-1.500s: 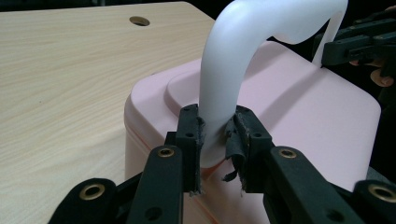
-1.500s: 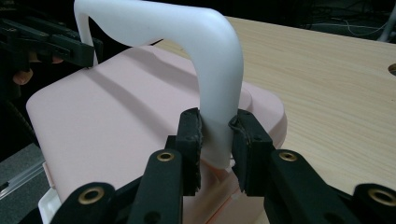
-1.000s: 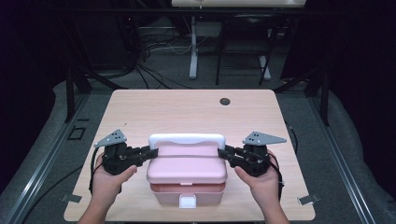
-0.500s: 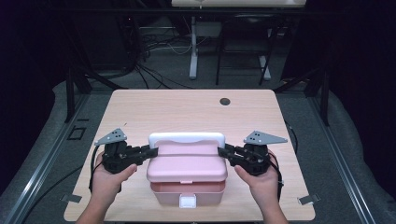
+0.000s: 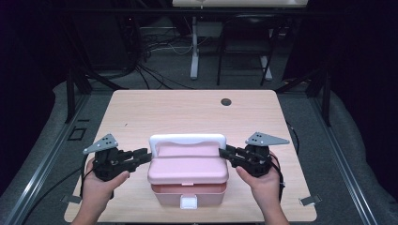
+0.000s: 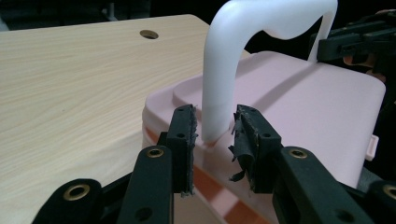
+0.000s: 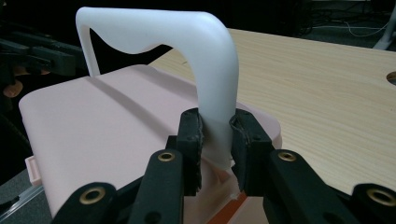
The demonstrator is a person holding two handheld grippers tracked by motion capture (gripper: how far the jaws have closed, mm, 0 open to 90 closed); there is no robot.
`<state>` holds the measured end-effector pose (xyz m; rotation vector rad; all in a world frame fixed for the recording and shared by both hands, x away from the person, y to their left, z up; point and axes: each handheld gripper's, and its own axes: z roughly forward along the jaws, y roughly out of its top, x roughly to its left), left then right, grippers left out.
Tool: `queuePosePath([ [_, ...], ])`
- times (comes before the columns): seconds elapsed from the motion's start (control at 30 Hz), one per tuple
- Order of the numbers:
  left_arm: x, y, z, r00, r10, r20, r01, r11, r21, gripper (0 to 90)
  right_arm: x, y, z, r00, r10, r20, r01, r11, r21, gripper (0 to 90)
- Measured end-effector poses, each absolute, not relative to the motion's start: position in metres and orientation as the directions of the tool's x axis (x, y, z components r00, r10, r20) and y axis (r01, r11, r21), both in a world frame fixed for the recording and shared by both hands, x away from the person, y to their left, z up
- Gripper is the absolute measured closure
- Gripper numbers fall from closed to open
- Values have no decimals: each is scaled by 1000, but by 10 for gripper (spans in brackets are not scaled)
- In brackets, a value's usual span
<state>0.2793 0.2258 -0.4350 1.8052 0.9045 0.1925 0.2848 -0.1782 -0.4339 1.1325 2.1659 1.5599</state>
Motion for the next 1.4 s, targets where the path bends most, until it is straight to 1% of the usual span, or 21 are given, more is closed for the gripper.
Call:
queuePosePath([
  [0.17,268,236,-440,693,665,-278,493,-155,856,679,284,-178,-434,-668,705,239,448,125,885,739],
  [0.37,259,240,-447,689,670,-275,497,-161,852,680,284,-178,-433,-667,705,239,447,122,886,739],
  [0.73,249,240,-467,683,671,-289,518,-166,839,680,283,-177,-433,-667,707,237,447,125,886,739],
  [0.9,242,237,-473,688,669,-280,518,-183,836,680,283,-177,-433,-668,706,235,446,126,886,739],
  [1.27,233,228,-471,716,646,-265,496,-204,844,681,282,-177,-433,-667,709,230,445,131,886,739],
  [1.4,230,225,-467,724,649,-233,476,-225,850,681,283,-177,-434,-667,709,231,447,132,885,739],
])
